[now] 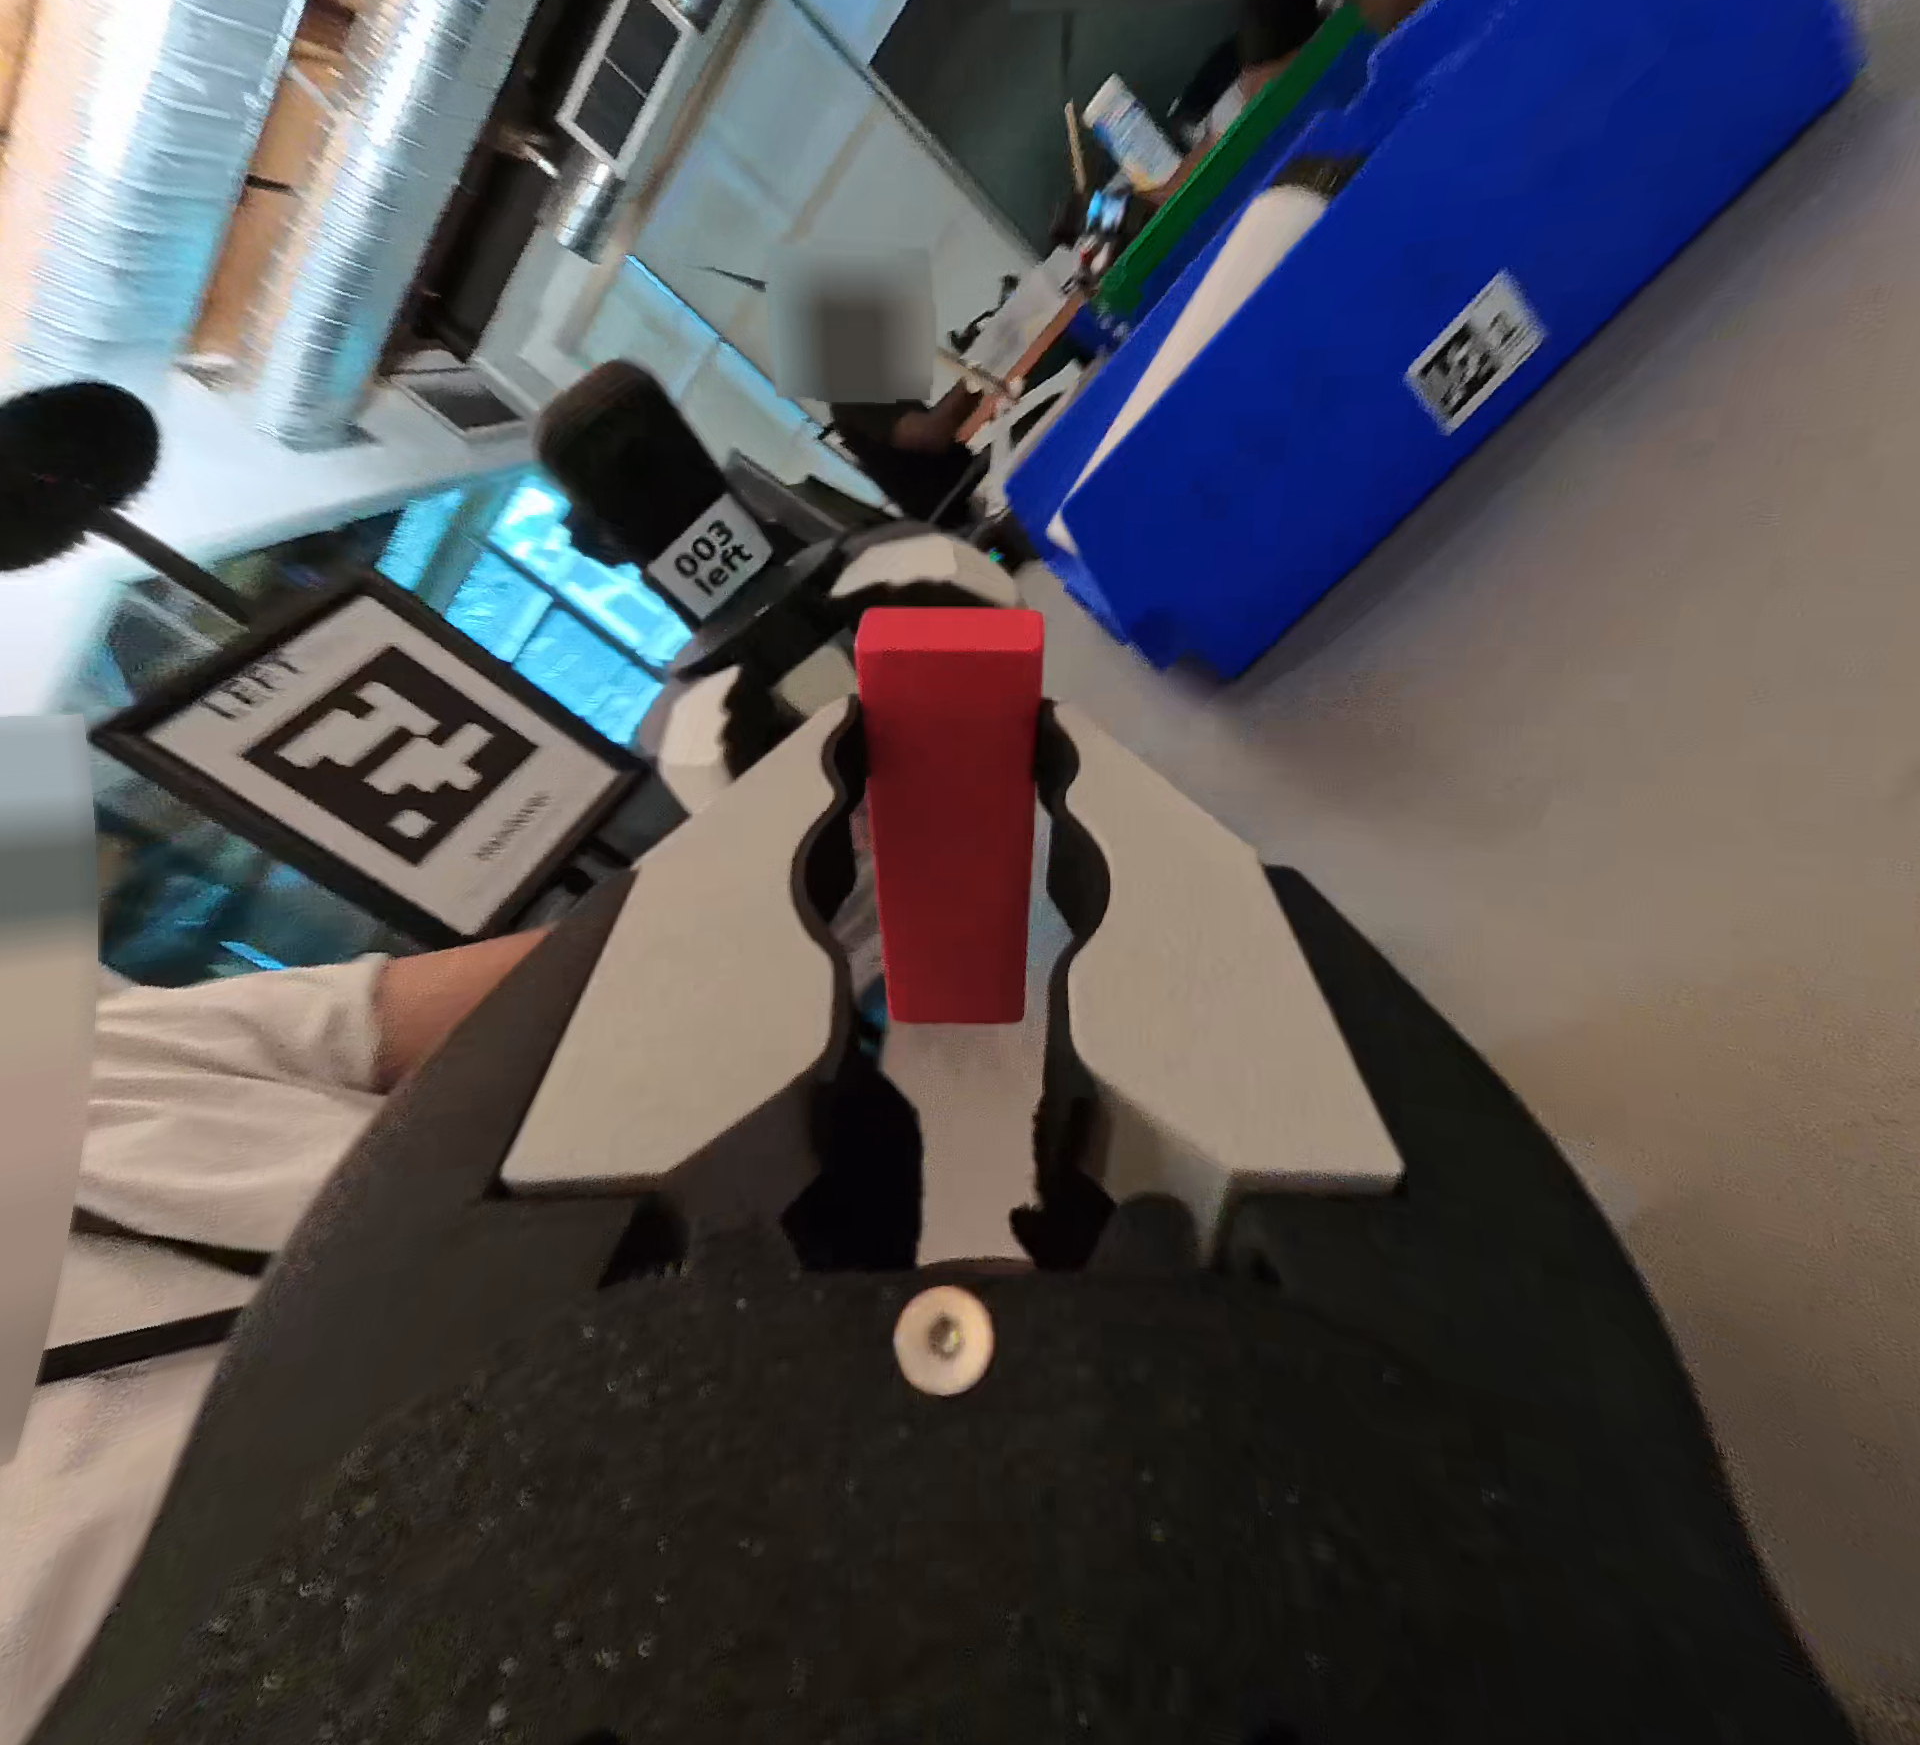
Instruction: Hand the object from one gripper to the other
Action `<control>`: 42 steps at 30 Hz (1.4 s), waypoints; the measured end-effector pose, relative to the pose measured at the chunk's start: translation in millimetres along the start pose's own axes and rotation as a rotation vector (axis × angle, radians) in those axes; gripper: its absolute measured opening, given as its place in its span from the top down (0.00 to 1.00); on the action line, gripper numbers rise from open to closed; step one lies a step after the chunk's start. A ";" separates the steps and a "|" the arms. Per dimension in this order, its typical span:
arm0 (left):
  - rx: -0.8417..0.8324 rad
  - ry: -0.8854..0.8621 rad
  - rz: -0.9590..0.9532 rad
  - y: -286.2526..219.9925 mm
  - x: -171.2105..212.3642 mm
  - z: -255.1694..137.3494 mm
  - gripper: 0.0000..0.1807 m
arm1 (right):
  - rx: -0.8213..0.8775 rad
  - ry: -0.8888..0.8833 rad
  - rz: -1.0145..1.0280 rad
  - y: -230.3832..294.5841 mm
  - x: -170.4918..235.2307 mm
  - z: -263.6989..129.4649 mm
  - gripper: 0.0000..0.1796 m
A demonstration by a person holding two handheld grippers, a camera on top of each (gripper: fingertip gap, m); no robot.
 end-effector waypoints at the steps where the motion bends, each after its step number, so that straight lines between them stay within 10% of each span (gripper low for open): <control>1: 0.081 0.001 -0.083 1.8 0.3 0.9 0.59 | 0.023 -0.009 -0.052 3.5 -1.5 -1.0 0.82; 17: 0.273 0.108 -0.086 -3.2 8.3 14.8 0.82 | -0.035 -0.032 -0.236 29.7 2.1 14.2 0.82; 30: -0.706 0.549 0.791 7.6 11.8 -0.4 0.82 | 0.651 0.011 -0.673 33.3 4.2 4.0 0.79; 42: -0.912 0.560 1.183 -10.3 31.5 24.3 0.82 | 0.467 0.110 -0.421 18.4 11.6 22.5 0.91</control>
Point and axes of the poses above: each gripper's, where its closed fingertips meet, z out along the fingers, x out of its underside, y = z × x across the jaws, the point moved 10 cm from there along -z, back along the fingers, and after that the axes turned 9 degrees about y, right-handed, at the moved point
